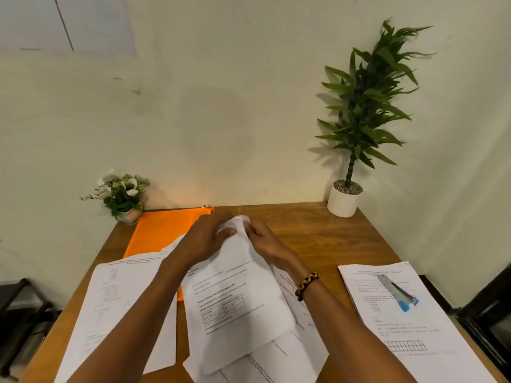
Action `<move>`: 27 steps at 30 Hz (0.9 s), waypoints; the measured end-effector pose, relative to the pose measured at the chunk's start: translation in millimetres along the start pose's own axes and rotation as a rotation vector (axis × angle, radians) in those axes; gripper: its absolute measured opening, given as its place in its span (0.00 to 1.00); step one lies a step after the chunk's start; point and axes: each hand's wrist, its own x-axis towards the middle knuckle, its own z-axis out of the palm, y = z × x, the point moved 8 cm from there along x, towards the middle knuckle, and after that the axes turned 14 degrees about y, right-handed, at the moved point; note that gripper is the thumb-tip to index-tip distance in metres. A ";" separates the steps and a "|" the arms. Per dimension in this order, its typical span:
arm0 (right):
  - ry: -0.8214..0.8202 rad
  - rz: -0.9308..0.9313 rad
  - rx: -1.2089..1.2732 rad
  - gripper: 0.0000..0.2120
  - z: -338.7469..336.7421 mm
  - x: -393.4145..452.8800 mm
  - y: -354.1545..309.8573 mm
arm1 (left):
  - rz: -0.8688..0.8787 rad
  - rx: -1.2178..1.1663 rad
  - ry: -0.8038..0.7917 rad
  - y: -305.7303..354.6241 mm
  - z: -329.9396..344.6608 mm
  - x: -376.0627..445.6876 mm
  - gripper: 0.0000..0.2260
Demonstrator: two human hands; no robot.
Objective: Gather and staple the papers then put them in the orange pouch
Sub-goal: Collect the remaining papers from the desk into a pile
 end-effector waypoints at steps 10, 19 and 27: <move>0.227 -0.045 0.047 0.16 -11.8 -14.8 -1.2 | -0.040 0.005 0.098 1.7 -10.3 2.8 0.07; 0.561 0.087 -0.595 0.14 -77.3 -82.8 86.6 | -0.101 -0.043 0.138 -6.5 -20.5 2.9 0.02; 0.414 0.266 -0.423 0.03 -103.6 -93.6 114.9 | -0.106 -0.043 0.110 2.8 -20.9 -4.9 0.03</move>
